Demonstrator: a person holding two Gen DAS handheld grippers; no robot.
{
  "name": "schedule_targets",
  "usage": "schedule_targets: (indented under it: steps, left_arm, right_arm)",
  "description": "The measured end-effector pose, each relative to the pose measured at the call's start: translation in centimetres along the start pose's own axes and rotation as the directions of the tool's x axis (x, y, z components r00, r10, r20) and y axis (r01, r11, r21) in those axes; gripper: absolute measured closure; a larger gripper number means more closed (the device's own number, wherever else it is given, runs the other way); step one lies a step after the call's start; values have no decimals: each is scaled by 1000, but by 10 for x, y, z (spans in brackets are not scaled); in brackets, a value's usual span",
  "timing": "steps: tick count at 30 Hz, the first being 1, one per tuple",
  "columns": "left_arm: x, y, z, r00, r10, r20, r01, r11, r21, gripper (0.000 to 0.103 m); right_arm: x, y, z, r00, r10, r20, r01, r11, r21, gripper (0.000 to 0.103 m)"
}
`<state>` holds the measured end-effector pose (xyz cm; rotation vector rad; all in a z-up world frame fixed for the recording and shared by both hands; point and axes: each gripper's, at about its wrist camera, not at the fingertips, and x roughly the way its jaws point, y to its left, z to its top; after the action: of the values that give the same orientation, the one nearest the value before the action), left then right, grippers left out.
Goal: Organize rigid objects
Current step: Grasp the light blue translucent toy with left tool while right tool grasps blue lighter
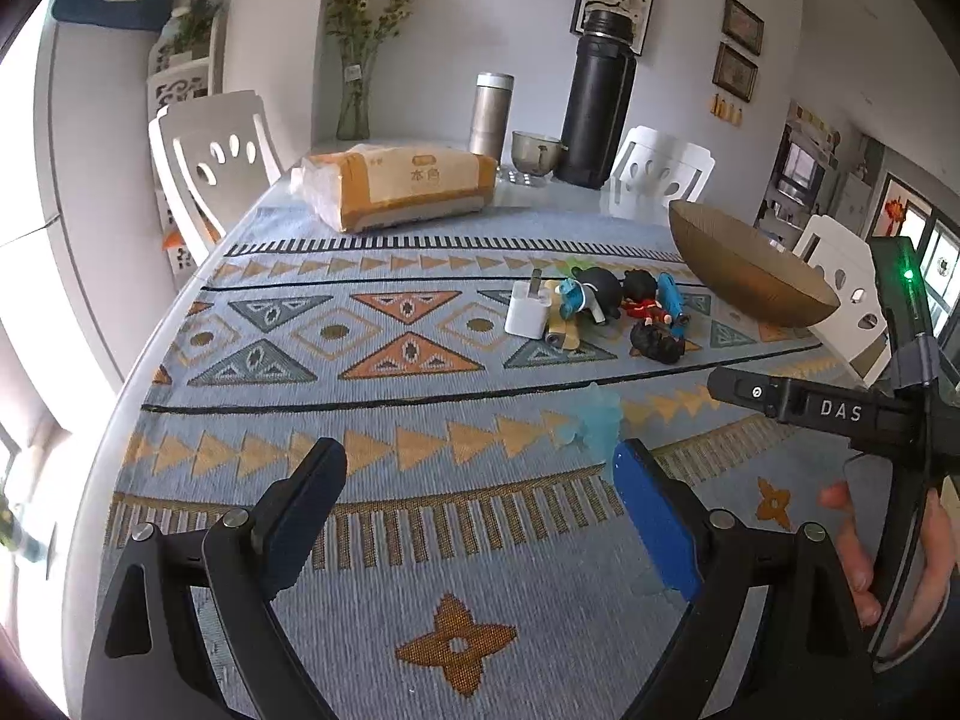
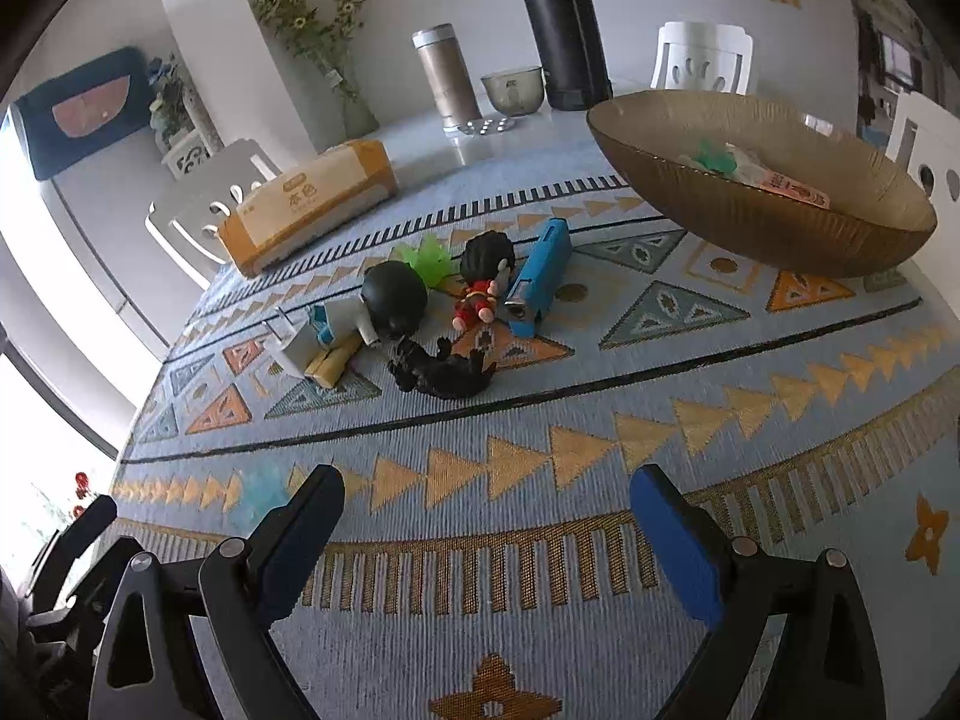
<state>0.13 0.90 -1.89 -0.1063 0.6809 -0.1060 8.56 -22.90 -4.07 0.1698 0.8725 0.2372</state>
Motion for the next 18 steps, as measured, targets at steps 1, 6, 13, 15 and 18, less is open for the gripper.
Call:
schedule_targets:
  steps: [1, 6, 13, 15, 18]
  left_arm:
    - [0, -1, 0, 1000, 3, 1, -3, 1000, 5, 13]
    - [9, -12, 0, 998, 46, -50, -44, 998, 51, 13]
    - [29, -35, 19, 982, -77, -175, 94, 991, 93, 14]
    - [40, -43, 27, 975, -109, -192, 130, 987, 99, 14]
    - [59, -52, 30, 970, -113, -217, 142, 982, 126, 18]
  right_arm:
    - [1, 1, 0, 1000, -5, -3, 5, 1000, -3, 7]
    - [0, -2, 0, 1000, -17, -3, 17, 1000, 10, 7]
    - [-3, -57, 40, 998, 36, -48, -22, 966, 257, 27]
    - [5, -59, 57, 997, 55, -57, -38, 963, 268, 31]
    - [22, -53, 74, 997, 35, -72, -16, 969, 248, 43]
